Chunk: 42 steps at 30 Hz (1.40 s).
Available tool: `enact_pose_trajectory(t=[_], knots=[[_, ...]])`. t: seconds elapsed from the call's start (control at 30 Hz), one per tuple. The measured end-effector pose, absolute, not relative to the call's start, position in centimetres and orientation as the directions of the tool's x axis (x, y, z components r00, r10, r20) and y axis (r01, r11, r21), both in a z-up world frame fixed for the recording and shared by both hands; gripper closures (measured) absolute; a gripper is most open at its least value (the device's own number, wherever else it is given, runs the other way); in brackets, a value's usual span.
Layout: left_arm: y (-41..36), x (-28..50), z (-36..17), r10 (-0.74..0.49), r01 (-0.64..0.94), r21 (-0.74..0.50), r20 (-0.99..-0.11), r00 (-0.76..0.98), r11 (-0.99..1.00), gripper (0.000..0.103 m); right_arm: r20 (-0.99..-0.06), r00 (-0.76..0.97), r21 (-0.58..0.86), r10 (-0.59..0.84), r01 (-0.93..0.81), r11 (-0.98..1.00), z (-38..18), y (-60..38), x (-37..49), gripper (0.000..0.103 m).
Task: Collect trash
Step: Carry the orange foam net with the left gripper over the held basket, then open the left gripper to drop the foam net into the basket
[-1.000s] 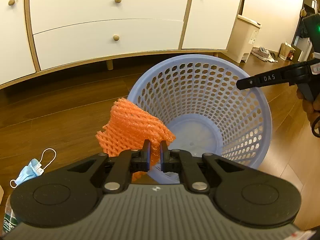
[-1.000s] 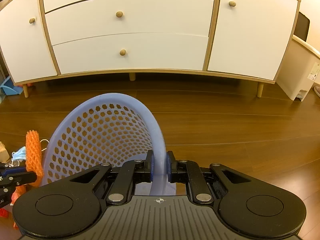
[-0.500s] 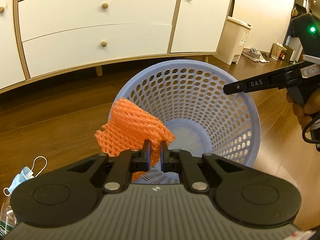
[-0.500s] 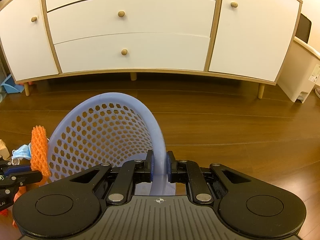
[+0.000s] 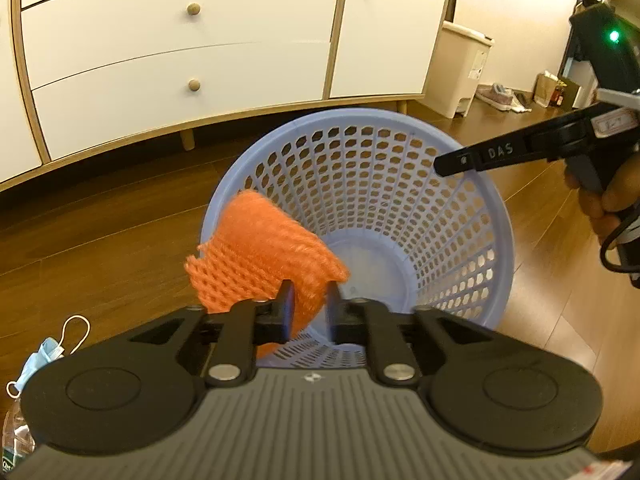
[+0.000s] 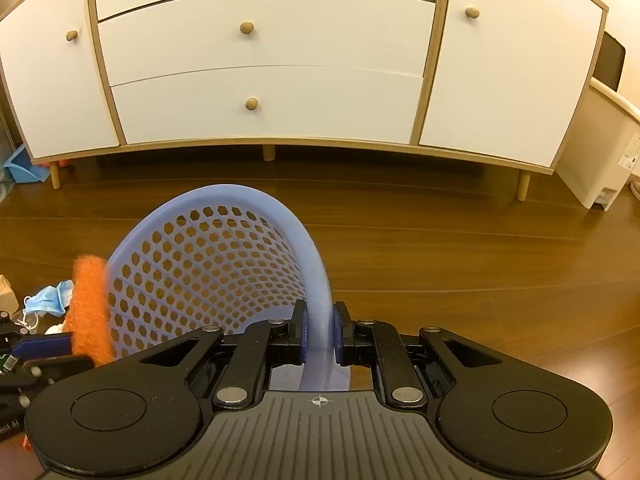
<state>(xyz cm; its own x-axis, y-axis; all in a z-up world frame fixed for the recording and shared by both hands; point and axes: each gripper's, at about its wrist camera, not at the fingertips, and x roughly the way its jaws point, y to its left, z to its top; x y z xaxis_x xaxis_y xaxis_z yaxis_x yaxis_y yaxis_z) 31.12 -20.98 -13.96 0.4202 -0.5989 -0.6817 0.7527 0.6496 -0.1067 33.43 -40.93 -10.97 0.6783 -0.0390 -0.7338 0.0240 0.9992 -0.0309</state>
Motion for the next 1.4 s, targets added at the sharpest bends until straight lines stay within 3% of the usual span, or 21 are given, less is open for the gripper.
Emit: enact_pose_trajectory(t=[0.03, 0.17, 0.9, 1.4], knots=[[-21.1, 31.1, -14.1, -0.595, 0.755, -0.105, -0.690, 0.414, 0.647, 0.072, -0.734, 0.678, -0.031, -0.039, 0.024, 0.999, -11.0, -40.9, 33.5, 0.094], [-21.1, 30.7, -14.0, -0.580, 0.763, -0.069, -0.694, 0.426, 0.643, 0.059, -0.736, 0.676, -0.032, -0.043, 0.028, 0.999, -11.0, -41.0, 33.6, 0.094], [-14.0, 32.5, -14.0, -0.497, 0.670, -0.040, -0.703, 0.508, 0.742, 0.061, -0.764, 0.644, -0.138, -0.041, -0.101, 0.985, -11.1, -39.8, 33.3, 0.094], [-7.9, 32.1, -14.6, -0.426, 0.574, -0.039, -0.711, 0.560, 0.818, 0.061, -0.777, 0.625, -0.163, -0.076, -0.083, 0.983, -11.0, -37.7, 34.0, 0.094]])
